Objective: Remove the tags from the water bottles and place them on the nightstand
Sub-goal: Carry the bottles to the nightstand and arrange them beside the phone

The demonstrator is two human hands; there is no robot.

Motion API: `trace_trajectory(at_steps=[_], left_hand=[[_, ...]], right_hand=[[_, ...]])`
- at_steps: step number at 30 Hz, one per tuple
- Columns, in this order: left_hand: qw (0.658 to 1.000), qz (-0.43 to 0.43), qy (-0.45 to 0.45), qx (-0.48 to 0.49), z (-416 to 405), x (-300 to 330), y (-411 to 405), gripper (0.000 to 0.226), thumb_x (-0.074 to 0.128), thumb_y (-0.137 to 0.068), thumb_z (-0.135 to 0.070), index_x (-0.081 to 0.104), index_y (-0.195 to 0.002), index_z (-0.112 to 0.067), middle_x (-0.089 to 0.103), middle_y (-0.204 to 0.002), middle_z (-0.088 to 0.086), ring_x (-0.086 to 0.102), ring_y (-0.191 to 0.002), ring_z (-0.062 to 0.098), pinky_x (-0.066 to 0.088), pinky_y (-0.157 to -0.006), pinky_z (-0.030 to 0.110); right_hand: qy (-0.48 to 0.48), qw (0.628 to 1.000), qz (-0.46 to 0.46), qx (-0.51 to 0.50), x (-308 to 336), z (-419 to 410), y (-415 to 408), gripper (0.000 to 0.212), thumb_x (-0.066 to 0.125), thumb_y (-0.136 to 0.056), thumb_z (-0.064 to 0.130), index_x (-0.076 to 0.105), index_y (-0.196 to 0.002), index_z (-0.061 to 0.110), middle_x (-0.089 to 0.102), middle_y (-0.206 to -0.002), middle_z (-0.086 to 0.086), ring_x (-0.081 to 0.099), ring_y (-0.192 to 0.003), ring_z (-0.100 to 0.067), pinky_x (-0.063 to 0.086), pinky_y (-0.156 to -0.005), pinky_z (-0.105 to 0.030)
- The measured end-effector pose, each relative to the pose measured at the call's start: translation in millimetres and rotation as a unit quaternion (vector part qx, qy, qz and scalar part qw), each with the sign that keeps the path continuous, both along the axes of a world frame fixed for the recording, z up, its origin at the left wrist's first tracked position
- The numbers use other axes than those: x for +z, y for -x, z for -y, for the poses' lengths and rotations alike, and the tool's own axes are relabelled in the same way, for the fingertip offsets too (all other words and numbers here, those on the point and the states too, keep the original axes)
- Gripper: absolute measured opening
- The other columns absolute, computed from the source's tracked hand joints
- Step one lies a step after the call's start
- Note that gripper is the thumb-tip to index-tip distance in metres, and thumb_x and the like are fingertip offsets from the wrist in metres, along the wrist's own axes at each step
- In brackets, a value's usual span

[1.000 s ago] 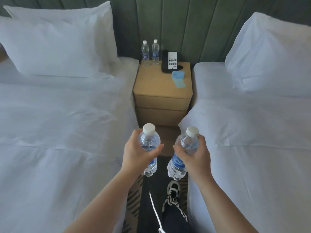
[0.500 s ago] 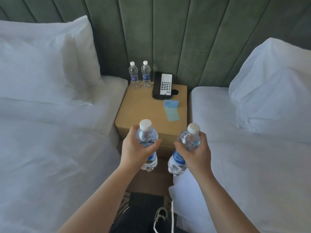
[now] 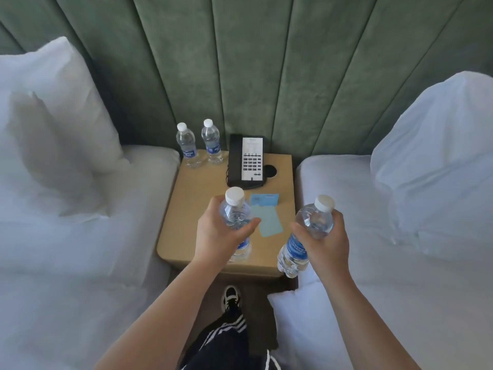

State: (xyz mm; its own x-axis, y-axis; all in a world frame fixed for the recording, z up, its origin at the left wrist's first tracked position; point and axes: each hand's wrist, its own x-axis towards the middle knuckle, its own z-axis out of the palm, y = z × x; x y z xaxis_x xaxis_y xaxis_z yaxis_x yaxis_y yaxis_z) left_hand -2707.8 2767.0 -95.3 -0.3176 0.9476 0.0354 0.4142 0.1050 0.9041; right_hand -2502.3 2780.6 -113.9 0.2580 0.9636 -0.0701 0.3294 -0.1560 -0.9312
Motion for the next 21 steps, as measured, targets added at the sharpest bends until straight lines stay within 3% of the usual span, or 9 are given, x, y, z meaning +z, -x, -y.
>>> trace_trajectory(at_steps=[4, 7, 11, 15, 19, 21], left_hand=[[0.999, 0.016, 0.024, -0.023, -67, -6, 10, 0.05, 0.086, -0.061, -0.042, 0.049, -0.094, -0.042, 0.064, -0.087, -0.024, 0.06, -0.084, -0.009, 0.048, -0.065, 0.01], [0.999, 0.022, 0.028, -0.038, -115, -9, 16, 0.056, 0.085, -0.061, -0.042, 0.053, -0.105, -0.031, 0.062, -0.088, -0.023, 0.057, -0.084, -0.015, 0.043, -0.063, 0.003], [0.998, 0.035, 0.03, -0.036, -176, -16, 12, 0.055, 0.084, -0.061, -0.04, 0.055, -0.106, -0.028, 0.063, -0.082, -0.028, 0.055, -0.082, -0.02, 0.039, -0.062, -0.001], [0.998, 0.044, 0.034, -0.04, -242, -36, 0, 0.056, 0.084, -0.061, -0.045, 0.055, -0.105, -0.023, 0.063, -0.082, -0.023, 0.056, -0.081, -0.018, 0.039, -0.062, 0.0], [0.994, 0.066, 0.064, -0.054, -309, -69, -19, 0.052, 0.084, -0.066, -0.037, 0.051, -0.106, -0.026, 0.057, -0.091, -0.02, 0.051, -0.081, -0.022, 0.036, -0.061, -0.002], [0.992, 0.084, 0.076, -0.057, -340, -92, -28, 0.051, 0.084, -0.069, -0.032, 0.05, -0.107, -0.026, 0.056, -0.091, -0.019, 0.051, -0.077, -0.022, 0.038, -0.061, -0.001]], right_hand=[[0.009, 1.0, 0.01, -0.008, 3, -61, 13, 0.057, 0.081, -0.065, 0.042, 0.043, -0.107, 0.047, 0.059, -0.095, 0.031, 0.059, -0.091, 0.007, 0.047, -0.07, -0.018], [0.019, 0.999, 0.0, -0.026, 3, -102, 16, 0.062, 0.078, -0.059, 0.048, 0.047, -0.112, 0.041, 0.061, -0.1, 0.023, 0.061, -0.093, 0.002, 0.05, -0.073, -0.021], [0.027, 0.999, 0.005, -0.037, -7, -154, 12, 0.06, 0.077, -0.057, 0.048, 0.047, -0.11, 0.043, 0.059, -0.094, 0.033, 0.058, -0.088, 0.014, 0.043, -0.066, -0.007], [0.046, 0.998, -0.001, -0.041, -33, -214, 4, 0.059, 0.079, -0.058, 0.048, 0.049, -0.108, 0.04, 0.06, -0.094, 0.032, 0.058, -0.085, 0.012, 0.041, -0.066, -0.013], [0.041, 0.998, -0.003, -0.04, -66, -278, 2, 0.058, 0.079, -0.058, 0.049, 0.048, -0.107, 0.042, 0.057, -0.091, 0.039, 0.056, -0.084, 0.016, 0.04, -0.061, -0.004], [0.043, 0.998, -0.011, -0.045, -85, -310, 0, 0.06, 0.077, -0.055, 0.052, 0.048, -0.107, 0.042, 0.06, -0.091, 0.036, 0.058, -0.084, 0.013, 0.042, -0.065, -0.007]])
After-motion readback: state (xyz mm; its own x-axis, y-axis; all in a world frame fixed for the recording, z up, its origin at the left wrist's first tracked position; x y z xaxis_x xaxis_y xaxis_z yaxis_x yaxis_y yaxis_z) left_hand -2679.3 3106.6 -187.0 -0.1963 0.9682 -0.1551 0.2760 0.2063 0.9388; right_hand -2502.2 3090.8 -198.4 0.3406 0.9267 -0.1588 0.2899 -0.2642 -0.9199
